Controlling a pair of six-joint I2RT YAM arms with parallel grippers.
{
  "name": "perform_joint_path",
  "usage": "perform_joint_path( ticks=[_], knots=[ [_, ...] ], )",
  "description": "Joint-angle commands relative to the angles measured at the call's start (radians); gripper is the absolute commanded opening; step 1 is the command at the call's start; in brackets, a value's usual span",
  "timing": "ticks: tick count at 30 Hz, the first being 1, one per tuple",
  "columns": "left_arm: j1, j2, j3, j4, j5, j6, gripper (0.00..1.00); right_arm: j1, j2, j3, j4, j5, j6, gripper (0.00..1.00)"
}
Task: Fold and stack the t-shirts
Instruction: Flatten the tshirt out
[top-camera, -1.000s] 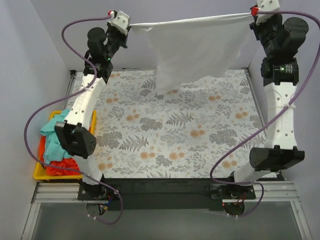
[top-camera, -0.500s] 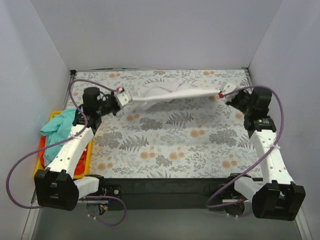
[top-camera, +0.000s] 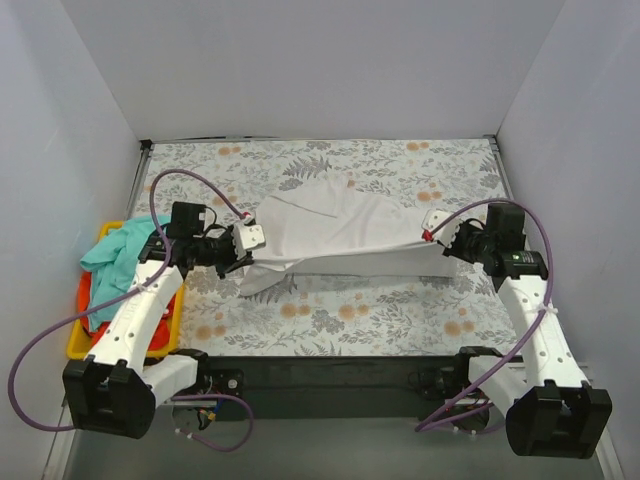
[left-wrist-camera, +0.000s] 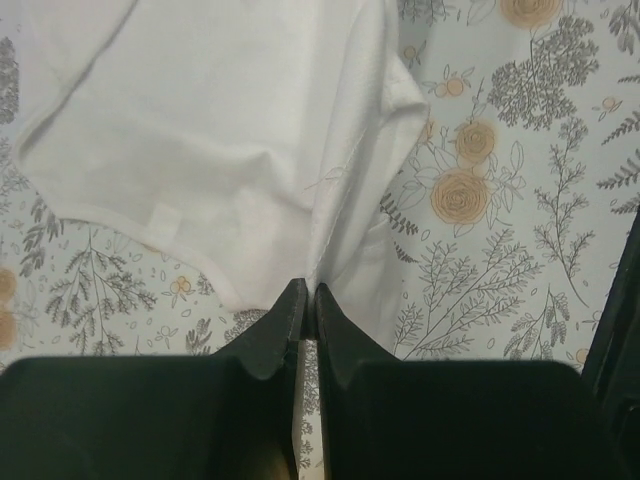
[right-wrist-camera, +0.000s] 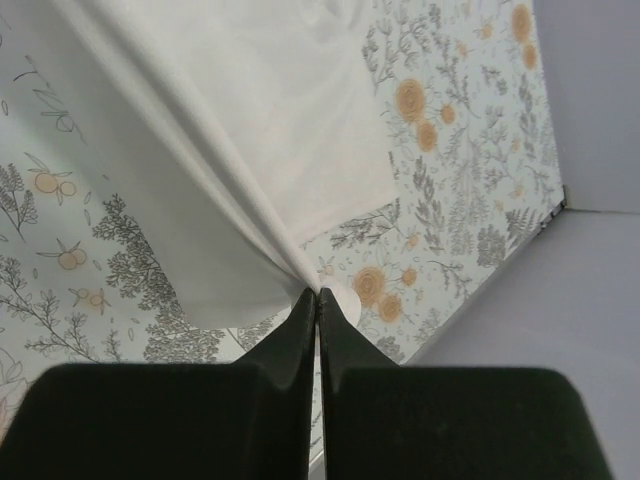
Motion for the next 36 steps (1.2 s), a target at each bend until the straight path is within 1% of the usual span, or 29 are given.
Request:
perform_joint_path(
  ticks=[1, 3, 4, 6, 8, 9, 10, 11, 12, 13, 14, 15, 16, 17, 18, 20, 21, 22, 24, 25, 26, 27, 28, 30, 31, 33, 34, 35, 36],
  knots=[
    [0.008, -0.027, 0.082, -0.077, 0.039, -0.086, 0.0, -0.004, -0.001, 0.123, -0.131, 0.021, -0.04, 0.01],
    [0.008, -0.032, 0.124, -0.06, 0.022, -0.146, 0.0, -0.004, -0.003, 0.184, -0.145, 0.04, -0.008, 0.01],
    [0.009, -0.032, 0.156, -0.046, 0.022, -0.221, 0.0, -0.002, -0.001, 0.209, -0.145, 0.049, 0.008, 0.01],
    [0.011, -0.027, 0.234, -0.031, 0.034, -0.284, 0.0, -0.004, 0.012, 0.293, -0.139, 0.058, 0.035, 0.01],
    [0.011, -0.022, 0.262, 0.109, -0.01, -0.46, 0.0, -0.004, 0.057, 0.344, -0.11, 0.073, 0.092, 0.01],
    [0.011, -0.01, 0.258, 0.194, -0.048, -0.526, 0.0, -0.004, 0.08, 0.379, -0.02, 0.092, 0.126, 0.01],
    [0.011, 0.007, 0.247, 0.395, -0.161, -0.648, 0.0, -0.004, 0.11, 0.392, 0.035, 0.118, 0.2, 0.01],
    [0.011, 0.033, 0.239, 0.5, -0.214, -0.697, 0.0, -0.004, 0.182, 0.406, 0.109, 0.179, 0.244, 0.01],
    [0.012, 0.068, 0.253, 0.602, -0.272, -0.735, 0.0, -0.004, 0.224, 0.424, 0.264, 0.214, 0.285, 0.01],
    [0.011, 0.171, 0.289, 0.762, -0.341, -0.775, 0.0, -0.004, 0.271, 0.496, 0.317, 0.241, 0.328, 0.01],
    [0.011, 0.236, 0.341, 0.811, -0.363, -0.842, 0.0, -0.004, 0.383, 0.569, 0.342, 0.258, 0.382, 0.01],
    [0.011, 0.37, 0.504, 0.845, -0.368, -0.872, 0.0, -0.004, 0.443, 0.646, 0.35, 0.264, 0.422, 0.01],
    [0.011, 0.439, 0.597, 0.86, -0.366, -0.893, 0.0, -0.004, 0.5, 0.726, 0.35, 0.276, 0.463, 0.01],
    [0.011, 0.502, 0.686, 0.865, -0.381, -0.942, 0.0, -0.002, 0.601, 0.9, 0.35, 0.317, 0.544, 0.01],
    [0.012, 0.604, 0.862, 0.874, -0.395, -0.962, 0.0, -0.004, 0.643, 0.971, 0.349, 0.327, 0.571, 0.01],
    [0.012, 0.681, 1.004, 0.928, -0.459, -0.985, 0.0, -0.004, 0.727, 1.178, 0.35, 0.374, 0.626, 0.01],
    [0.012, 0.738, 1.061, 0.944, -0.478, -0.973, 0.0, -0.004, 0.746, 1.244, 0.364, 0.374, 0.643, 0.01],
    [0.014, 0.76, 1.16, 0.992, -0.492, -0.963, 0.0, -0.004, 0.759, 1.3, 0.376, 0.374, 0.661, 0.01],
    [0.025, 0.813, 1.239, 1.05, -0.528, -0.944, 0.0, -0.004, 0.784, 1.43, 0.442, 0.376, 0.693, 0.01],
    [0.031, 0.83, 1.324, 1.098, -0.539, -0.944, 0.0, -0.004, 0.784, 1.455, 0.474, 0.379, 0.701, 0.01],
    [0.037, 0.846, 1.36, 1.127, -0.55, -0.947, 0.0, -0.004, 0.773, 1.473, 0.509, 0.377, 0.706, 0.01],
    [0.052, 0.866, 1.394, 1.156, -0.555, -0.949, 0.0, -0.005, 0.763, 1.464, 0.596, 0.371, 0.713, 0.01],
    [0.06, 0.87, 1.422, 1.225, -0.55, -0.941, 0.0, -0.005, 0.747, 1.443, 0.64, 0.367, 0.715, 0.01],
    [0.083, 0.869, 1.425, 1.282, -0.529, -0.933, 0.0, -0.004, 0.695, 1.356, 0.732, 0.339, 0.715, 0.01],
    [0.091, 0.867, 1.423, 1.302, -0.483, -0.924, 0.0, -0.004, 0.677, 1.323, 0.753, 0.339, 0.703, 0.01],
    [0.1, 0.843, 1.379, 1.297, -0.451, -0.91, 0.0, -0.004, 0.637, 1.253, 0.778, 0.279, 0.689, 0.01],
    [0.101, 0.823, 1.333, 1.29, -0.414, -0.903, 0.0, -0.004, 0.626, 1.181, 0.781, 0.267, 0.666, 0.01],
    [0.103, 0.799, 1.211, 1.291, -0.383, -0.884, 0.0, -0.005, 0.6, 1.129, 0.783, 0.238, 0.655, 0.01],
    [0.103, 0.733, 1.113, 1.299, -0.359, -0.867, 0.0, -0.004, 0.586, 1.083, 0.784, 0.22, 0.637, 0.01]
  ],
)
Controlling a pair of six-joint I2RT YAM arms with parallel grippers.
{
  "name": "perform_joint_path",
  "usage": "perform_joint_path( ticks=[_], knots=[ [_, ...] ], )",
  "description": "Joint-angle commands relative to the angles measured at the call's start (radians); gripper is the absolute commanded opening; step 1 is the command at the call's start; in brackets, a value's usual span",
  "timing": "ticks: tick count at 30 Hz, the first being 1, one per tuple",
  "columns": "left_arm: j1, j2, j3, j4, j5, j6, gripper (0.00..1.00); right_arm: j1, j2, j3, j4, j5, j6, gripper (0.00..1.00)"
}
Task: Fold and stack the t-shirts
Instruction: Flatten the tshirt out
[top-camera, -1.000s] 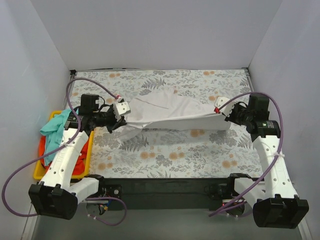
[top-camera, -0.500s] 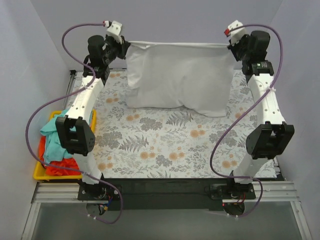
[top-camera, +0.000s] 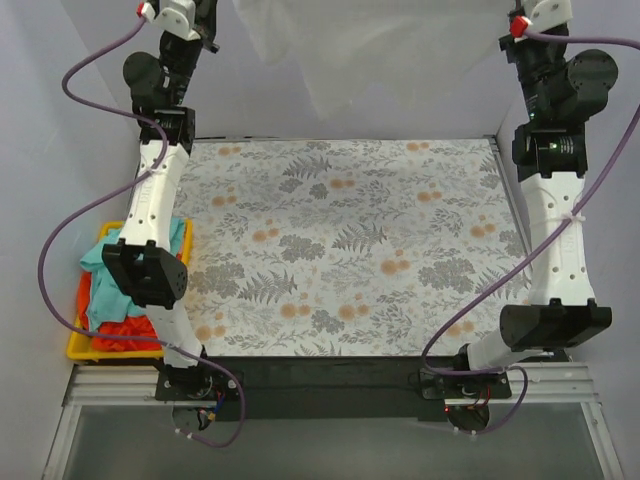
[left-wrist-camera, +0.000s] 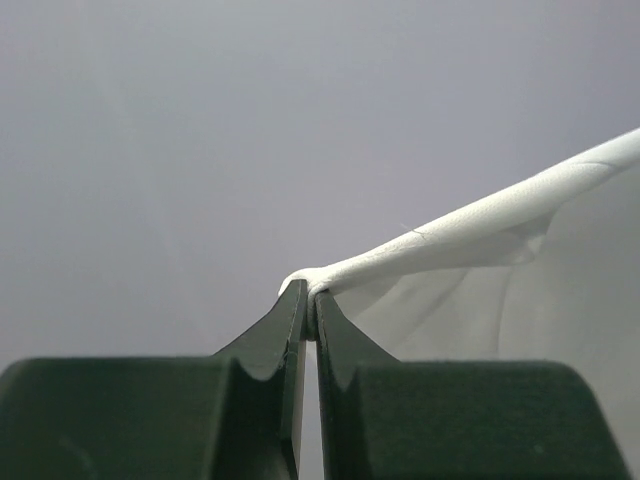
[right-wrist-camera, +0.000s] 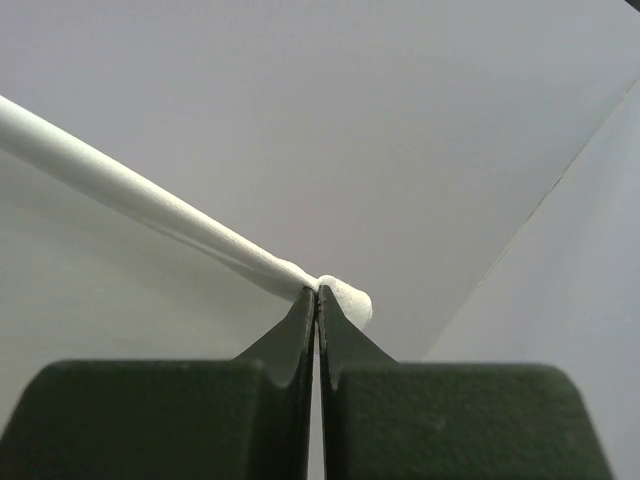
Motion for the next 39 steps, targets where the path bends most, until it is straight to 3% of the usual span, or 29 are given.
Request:
perform_joint_path(
  ticks=[1, 6, 10, 11, 12, 13, 15, 16, 18, 19, 20, 23, 24, 25, 27, 32, 36, 39],
  knots=[
    [0.051, -0.13, -0.27, 0.05, 0.076, 0.078, 0.0, -0.031, -0.022, -0.226, 0.082, 0.004, -0.069, 0.01],
    [0.053, -0.432, -0.892, -0.004, 0.308, 0.294, 0.0, -0.03, -0.163, -0.572, 0.06, -0.164, -0.239, 0.01],
    [0.059, -0.663, -1.189, -0.307, 0.421, 0.542, 0.0, 0.0, -0.292, -0.808, -0.091, -0.244, -0.417, 0.01],
    [0.059, -0.704, -1.222, -0.387, 0.444, 0.58, 0.0, 0.001, -0.344, -0.851, -0.129, -0.257, -0.451, 0.01],
    [0.059, -0.764, -1.243, -0.506, 0.519, 0.742, 0.0, 0.001, -0.37, -0.921, -0.208, -0.26, -0.511, 0.01],
    [0.059, -0.784, -1.265, -0.729, 0.55, 0.803, 0.0, 0.003, -0.393, -0.963, -0.242, -0.261, -0.535, 0.01],
    [0.056, -0.815, -1.288, -0.897, 0.581, 0.889, 0.0, 0.006, -0.449, -1.059, -0.344, -0.269, -0.598, 0.01],
    [0.055, -0.812, -1.299, -1.052, 0.578, 1.0, 0.0, 0.006, -0.461, -1.086, -0.368, -0.271, -0.64, 0.01],
    [0.051, -0.78, -1.32, -1.21, 0.552, 1.117, 0.06, 0.019, -0.476, -1.127, -0.497, -0.261, -0.7, 0.01],
    [0.051, -0.763, -1.325, -1.371, 0.529, 1.241, 0.17, 0.027, -0.476, -1.149, -0.552, -0.254, -0.759, 0.04],
    [0.051, -0.749, -1.32, -1.441, 0.512, 1.272, 0.33, 0.032, -0.475, -1.154, -0.691, -0.242, -0.792, 0.13],
    [0.051, -0.72, -1.28, -1.74, 0.504, 1.428, 0.43, 0.036, -0.531, -1.178, -0.918, -0.218, -0.914, 0.3],
    [0.051, -0.74, -1.265, -1.781, 0.503, 1.435, 0.49, 0.035, -0.562, -1.193, -0.945, -0.209, -0.934, 0.42],
    [0.051, -0.758, -1.26, -1.812, 0.504, 1.429, 0.53, 0.036, -0.623, -1.216, -0.965, -0.205, -0.95, 0.86],
    [0.051, -0.806, -1.256, -1.794, 0.5, 1.391, 0.56, 0.036, -0.671, -1.226, -1.005, -0.211, -0.962, 0.98],
    [0.05, -0.783, -1.254, -1.741, 0.478, 1.308, 0.57, 0.036, -0.613, -1.154, -1.042, -0.215, -0.863, 0.98],
    [-0.019, -0.729, -1.259, -1.539, 0.445, 1.062, 0.56, 0.036, -0.423, -1.051, -1.047, -0.225, -0.682, 0.96],
    [-0.131, -0.741, -1.306, -1.372, 0.353, 0.951, 0.52, 0.036, -0.264, -0.961, -1.05, -0.195, -0.623, 0.76]
  ],
)
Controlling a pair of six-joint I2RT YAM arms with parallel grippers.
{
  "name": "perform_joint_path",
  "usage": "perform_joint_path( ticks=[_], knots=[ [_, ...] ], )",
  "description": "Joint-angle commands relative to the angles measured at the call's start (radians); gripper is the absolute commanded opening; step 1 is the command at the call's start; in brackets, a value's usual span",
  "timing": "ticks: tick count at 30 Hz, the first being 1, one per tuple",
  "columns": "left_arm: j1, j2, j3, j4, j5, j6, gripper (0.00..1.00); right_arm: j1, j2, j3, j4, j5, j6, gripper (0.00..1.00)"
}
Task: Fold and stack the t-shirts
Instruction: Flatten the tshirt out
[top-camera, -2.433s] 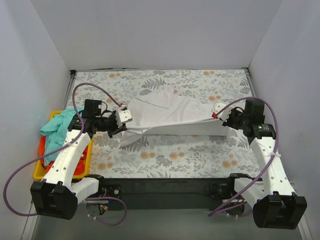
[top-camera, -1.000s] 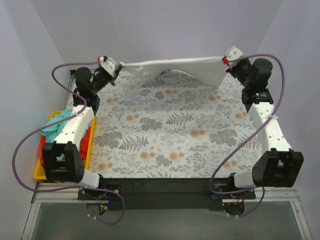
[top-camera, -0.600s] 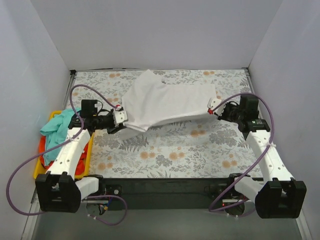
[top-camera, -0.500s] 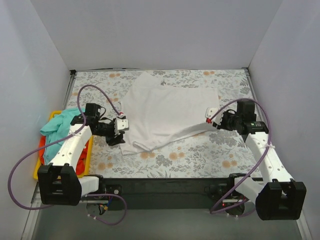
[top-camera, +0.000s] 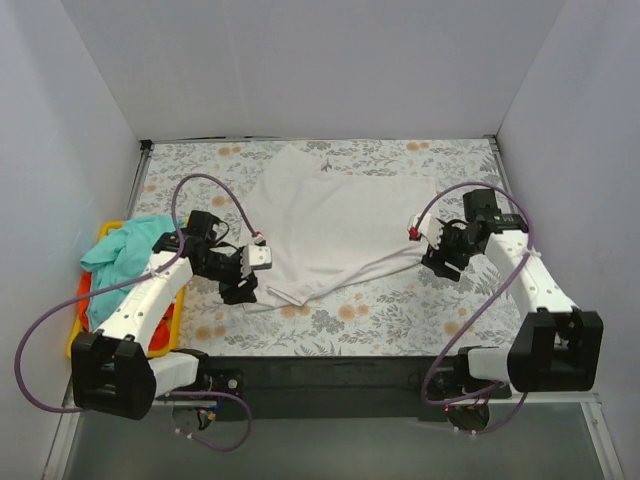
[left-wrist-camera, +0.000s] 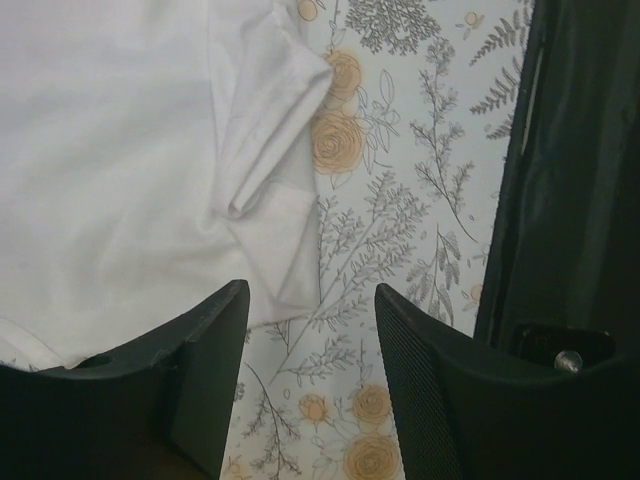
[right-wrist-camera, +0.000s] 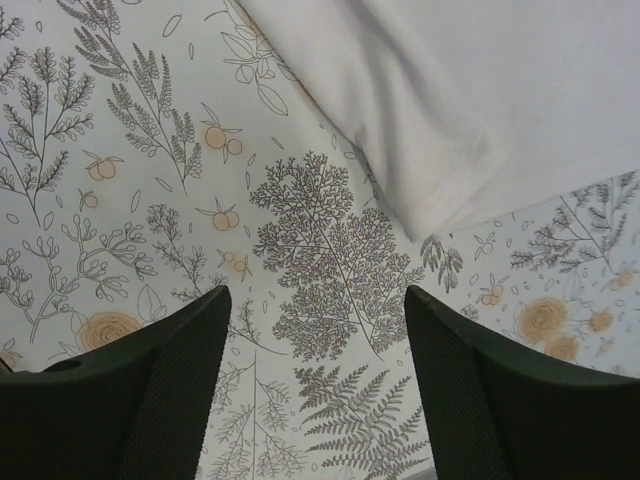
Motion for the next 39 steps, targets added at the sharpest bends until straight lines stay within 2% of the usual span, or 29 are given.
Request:
perform_joint_path(
  ticks=[1, 4, 10, 13, 16, 23, 27, 29, 30, 33, 35, 37, 39],
  knots=[
    [-0.116, -0.022, -0.052, 0.226, -0.098, -0.201, 0.51, 0.003, 0.157, 0.119, -0.031, 0.025, 0.144, 0.74],
    [-0.183, 0.008, -0.084, 0.318, -0.162, -0.251, 0.51, 0.003, 0.271, 0.219, -0.026, 0.032, 0.192, 0.74],
    [-0.193, 0.146, -0.063, 0.389, -0.209, -0.33, 0.51, 0.003, 0.481, 0.433, -0.022, 0.071, 0.252, 0.73],
    [-0.194, 0.192, -0.038, 0.399, -0.204, -0.357, 0.52, 0.003, 0.573, 0.509, -0.023, 0.095, 0.258, 0.69],
    [-0.196, 0.234, -0.018, 0.399, -0.209, -0.38, 0.53, 0.005, 0.644, 0.541, -0.028, 0.106, 0.258, 0.64],
    [-0.197, 0.306, 0.005, 0.41, -0.21, -0.402, 0.55, 0.029, 0.732, 0.572, -0.028, 0.118, 0.252, 0.63],
    [-0.197, 0.323, 0.011, 0.419, -0.222, -0.413, 0.56, 0.032, 0.776, 0.593, -0.026, 0.125, 0.255, 0.59],
    [-0.197, 0.337, 0.009, 0.425, -0.227, -0.413, 0.56, 0.032, 0.779, 0.593, -0.028, 0.126, 0.252, 0.49],
    [-0.197, 0.341, 0.011, 0.425, -0.229, -0.41, 0.56, 0.034, 0.773, 0.589, -0.028, 0.125, 0.249, 0.34],
    [-0.199, 0.352, 0.016, 0.431, -0.229, -0.407, 0.52, 0.034, 0.73, 0.56, -0.029, 0.125, 0.238, 0.02],
    [-0.206, 0.349, 0.019, 0.432, -0.233, -0.394, 0.48, 0.034, 0.692, 0.514, -0.034, 0.126, 0.214, 0.01],
    [-0.213, 0.326, 0.017, 0.425, -0.233, -0.382, 0.35, 0.034, 0.623, 0.46, -0.034, 0.125, 0.2, 0.01],
    [-0.214, 0.3, 0.01, 0.421, -0.23, -0.361, 0.28, 0.034, 0.553, 0.426, -0.044, 0.123, 0.186, 0.01]
  ],
)
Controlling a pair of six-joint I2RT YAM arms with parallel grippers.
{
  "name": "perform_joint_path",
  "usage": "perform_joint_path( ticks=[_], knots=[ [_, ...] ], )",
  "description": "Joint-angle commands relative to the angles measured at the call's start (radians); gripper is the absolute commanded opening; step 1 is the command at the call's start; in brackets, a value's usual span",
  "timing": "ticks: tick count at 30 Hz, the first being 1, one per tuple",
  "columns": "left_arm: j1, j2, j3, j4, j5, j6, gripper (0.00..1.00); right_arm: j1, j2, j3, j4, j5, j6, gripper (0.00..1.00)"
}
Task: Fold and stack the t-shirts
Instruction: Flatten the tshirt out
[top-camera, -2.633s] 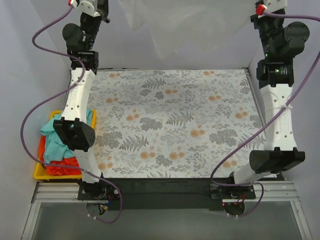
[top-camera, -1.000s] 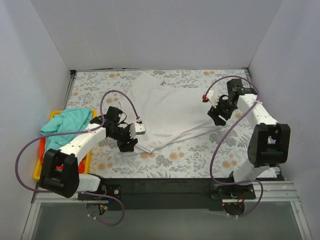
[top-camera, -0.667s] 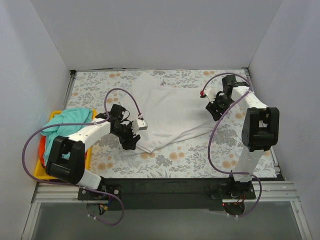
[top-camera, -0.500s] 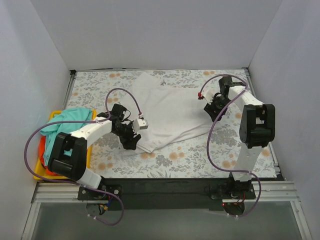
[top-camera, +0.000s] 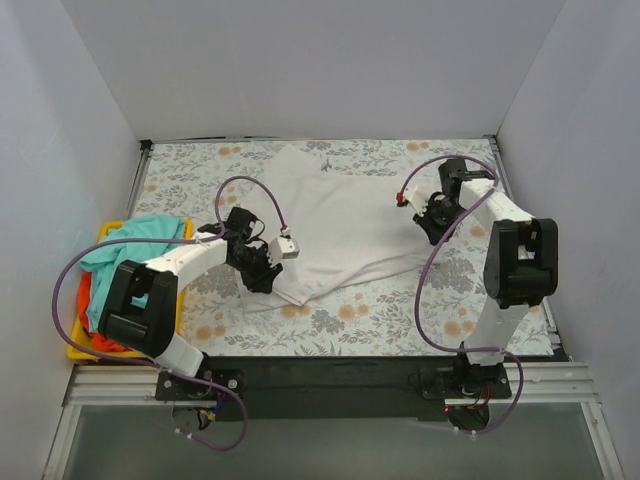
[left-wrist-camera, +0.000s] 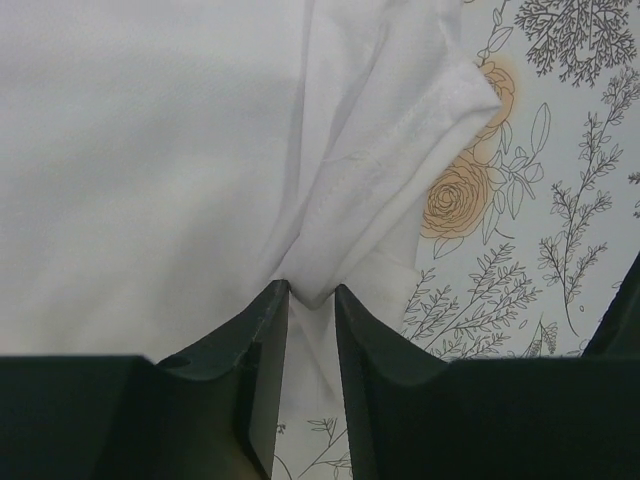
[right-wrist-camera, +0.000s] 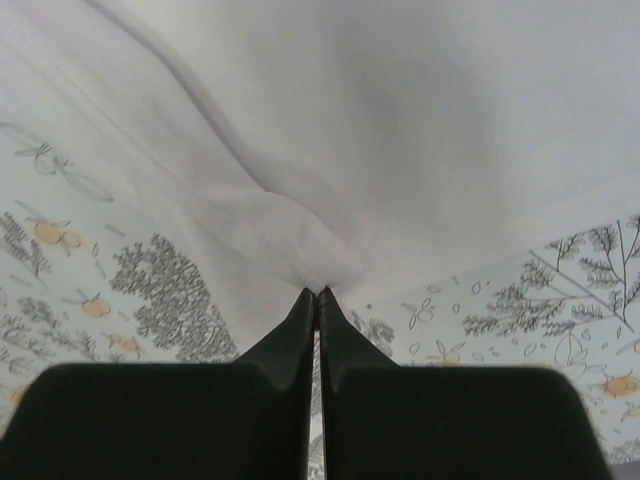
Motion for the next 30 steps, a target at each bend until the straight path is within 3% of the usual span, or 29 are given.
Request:
perform_joint_path(
  ticks=[1, 6, 10, 19, 21, 22, 23, 25, 27, 30],
  knots=[
    [-0.01, -0.082, 0.021, 0.004, 0.007, 0.039, 0.23, 0.001, -0.151, -0.052, -0.033, -0.011, -0.048, 0.01],
    [-0.012, -0.167, 0.0, -0.082, 0.053, 0.107, 0.07, 0.001, -0.27, -0.164, -0.052, -0.004, -0.082, 0.01],
    [-0.023, -0.248, -0.023, -0.175, 0.079, 0.203, 0.01, 0.001, -0.326, -0.261, -0.055, 0.055, -0.125, 0.01],
    [-0.033, -0.317, -0.048, -0.433, 0.108, 0.395, 0.0, 0.0, -0.51, -0.486, -0.053, 0.132, -0.241, 0.01],
    [-0.035, -0.313, -0.063, -0.454, 0.107, 0.409, 0.06, 0.0, -0.548, -0.528, -0.04, 0.153, -0.289, 0.01],
    [-0.035, -0.314, -0.066, -0.459, 0.104, 0.411, 0.21, 0.0, -0.56, -0.557, -0.037, 0.173, -0.297, 0.25],
    [-0.035, -0.314, -0.065, -0.467, 0.11, 0.415, 0.27, 0.0, -0.561, -0.565, -0.04, 0.178, -0.297, 0.44],
    [-0.035, -0.323, -0.058, -0.461, 0.131, 0.397, 0.4, 0.0, -0.573, -0.565, -0.043, 0.18, -0.289, 0.94],
    [-0.037, -0.334, -0.039, -0.445, 0.145, 0.356, 0.41, 0.0, -0.59, -0.543, -0.053, 0.14, -0.272, 0.98],
    [-0.035, -0.33, -0.019, -0.404, 0.167, 0.278, 0.4, 0.0, -0.585, -0.467, -0.087, 0.085, -0.223, 0.89]
  ],
)
